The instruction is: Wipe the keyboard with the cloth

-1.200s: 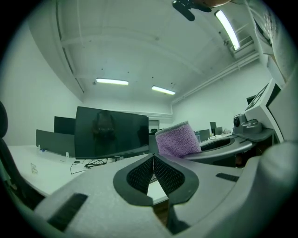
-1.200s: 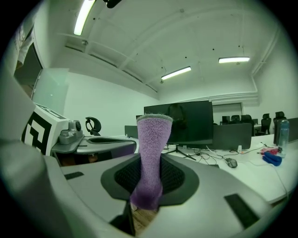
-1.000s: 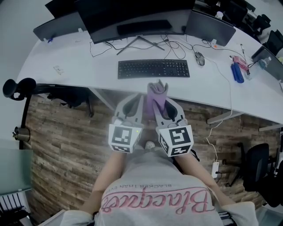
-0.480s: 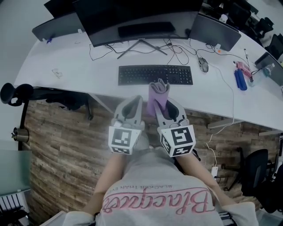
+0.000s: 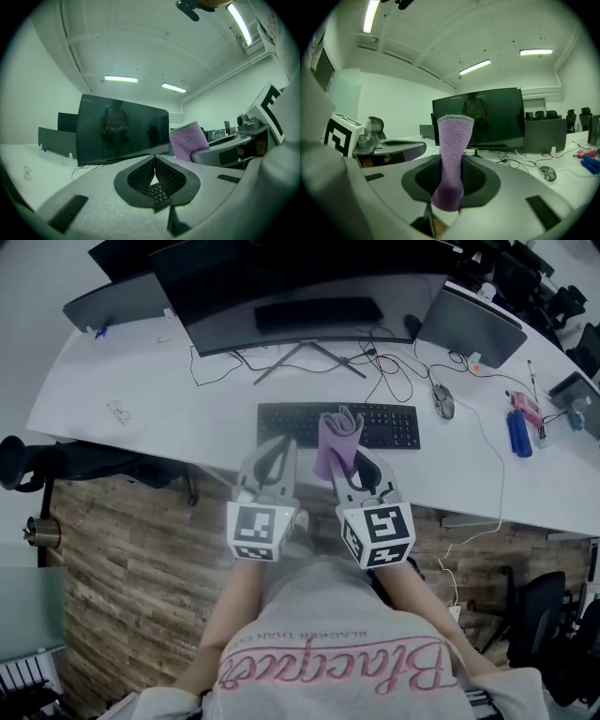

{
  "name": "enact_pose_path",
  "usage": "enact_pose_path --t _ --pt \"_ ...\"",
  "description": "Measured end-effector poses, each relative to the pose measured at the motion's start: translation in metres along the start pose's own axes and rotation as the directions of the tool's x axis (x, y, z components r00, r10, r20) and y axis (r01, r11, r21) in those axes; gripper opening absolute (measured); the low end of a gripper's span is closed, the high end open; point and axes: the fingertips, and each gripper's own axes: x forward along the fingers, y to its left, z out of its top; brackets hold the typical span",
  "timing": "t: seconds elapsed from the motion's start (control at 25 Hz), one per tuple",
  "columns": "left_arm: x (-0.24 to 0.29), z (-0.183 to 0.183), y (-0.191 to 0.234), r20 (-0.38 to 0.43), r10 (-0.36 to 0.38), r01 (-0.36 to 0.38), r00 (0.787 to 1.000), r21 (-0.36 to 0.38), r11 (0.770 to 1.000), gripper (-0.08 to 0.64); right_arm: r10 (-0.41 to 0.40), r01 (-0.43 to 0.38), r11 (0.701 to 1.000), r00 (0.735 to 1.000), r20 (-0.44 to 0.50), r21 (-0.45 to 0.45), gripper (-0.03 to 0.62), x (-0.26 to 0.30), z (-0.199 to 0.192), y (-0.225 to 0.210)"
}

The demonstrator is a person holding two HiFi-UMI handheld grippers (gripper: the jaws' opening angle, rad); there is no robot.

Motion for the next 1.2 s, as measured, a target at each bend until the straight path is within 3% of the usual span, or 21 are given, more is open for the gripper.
enact_pose_path --t 0.2,0.52,0.76,1.2 --pt "0.018 -0.007 0.029 -0.025 0.019 -0.019 0.999 0.007 1.0 0.005 0.066 -0.068 0.997 0.997 -0.05 -0.038 0.086 0.042 0.0 0.01" --pt "0.032 -0.047 0.084 -0.115 0.087 -0.093 0.99 -0.054 0.994 0.005 0.164 -0.174 0.983 0.977 -0.137 -0.062 0.086 0.107 -0.015 0.033" --pt "0.047 -0.077 0.118 -0.18 0.103 -0.119 0.978 -0.08 0.99 0.005 0.224 -0.22 0.975 0.949 -0.221 0.046 0.086 0.16 -0.039 0.044" --pt "0.076 -0.129 0.167 -0.303 0.087 -0.131 0.949 -0.129 0.983 0.005 0.239 -0.209 0.971 0.902 -0.36 0.12 0.086 0.232 -0.081 0.051"
